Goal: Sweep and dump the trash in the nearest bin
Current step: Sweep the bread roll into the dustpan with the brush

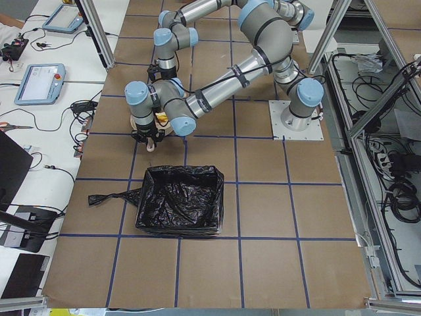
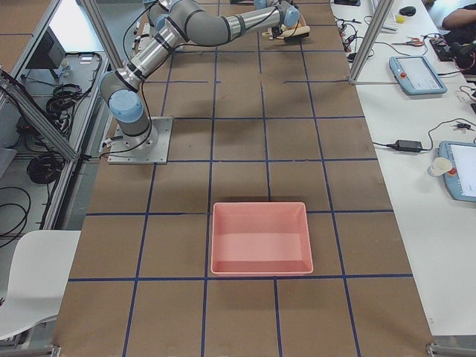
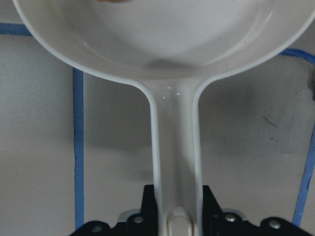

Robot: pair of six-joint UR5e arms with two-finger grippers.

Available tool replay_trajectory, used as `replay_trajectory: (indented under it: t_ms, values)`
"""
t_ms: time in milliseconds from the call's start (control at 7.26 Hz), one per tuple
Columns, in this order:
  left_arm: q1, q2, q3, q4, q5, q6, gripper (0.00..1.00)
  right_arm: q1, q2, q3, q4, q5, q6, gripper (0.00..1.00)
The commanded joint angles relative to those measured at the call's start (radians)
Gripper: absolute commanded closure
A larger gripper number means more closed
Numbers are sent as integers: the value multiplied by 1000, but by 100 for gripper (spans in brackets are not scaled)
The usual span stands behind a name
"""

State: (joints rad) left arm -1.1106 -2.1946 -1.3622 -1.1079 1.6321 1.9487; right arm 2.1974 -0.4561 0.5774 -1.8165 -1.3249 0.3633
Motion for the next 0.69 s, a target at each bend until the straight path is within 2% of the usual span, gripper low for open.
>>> replay_trajectory:
  t_ms: [0,551]
  values:
    - [0,1,0,-1,0,1,95,53,-4,1,-14,7,8,94]
    - [0,4,-15,8,0,2,95,67,-15,13,0,9,17,93]
